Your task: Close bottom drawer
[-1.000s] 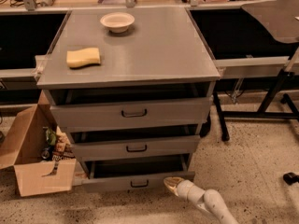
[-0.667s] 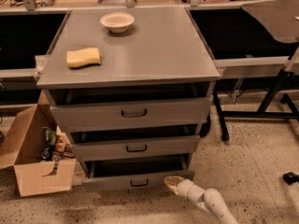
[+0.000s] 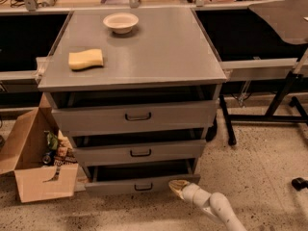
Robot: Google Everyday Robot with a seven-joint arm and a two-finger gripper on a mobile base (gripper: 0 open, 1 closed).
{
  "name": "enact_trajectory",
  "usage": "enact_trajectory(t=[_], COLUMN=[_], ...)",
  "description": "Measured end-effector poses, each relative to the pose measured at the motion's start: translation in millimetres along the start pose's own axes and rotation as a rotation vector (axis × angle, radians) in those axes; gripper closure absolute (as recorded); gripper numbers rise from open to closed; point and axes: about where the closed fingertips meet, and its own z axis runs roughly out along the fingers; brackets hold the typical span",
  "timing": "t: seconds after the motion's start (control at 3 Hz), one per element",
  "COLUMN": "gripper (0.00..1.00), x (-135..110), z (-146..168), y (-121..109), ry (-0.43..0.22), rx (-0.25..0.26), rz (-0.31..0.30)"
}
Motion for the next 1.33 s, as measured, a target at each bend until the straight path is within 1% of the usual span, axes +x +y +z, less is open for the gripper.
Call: enact_trajectory(t=[1.0,1.33], gripper=[1.00,1.00], x=[-4.9,-4.9], z=[10.0,10.0], y=[-12.7,-12.7], ry=[-0.012,-0.012], rx=[-0.001,-0.001], rz=[0.001,0.001])
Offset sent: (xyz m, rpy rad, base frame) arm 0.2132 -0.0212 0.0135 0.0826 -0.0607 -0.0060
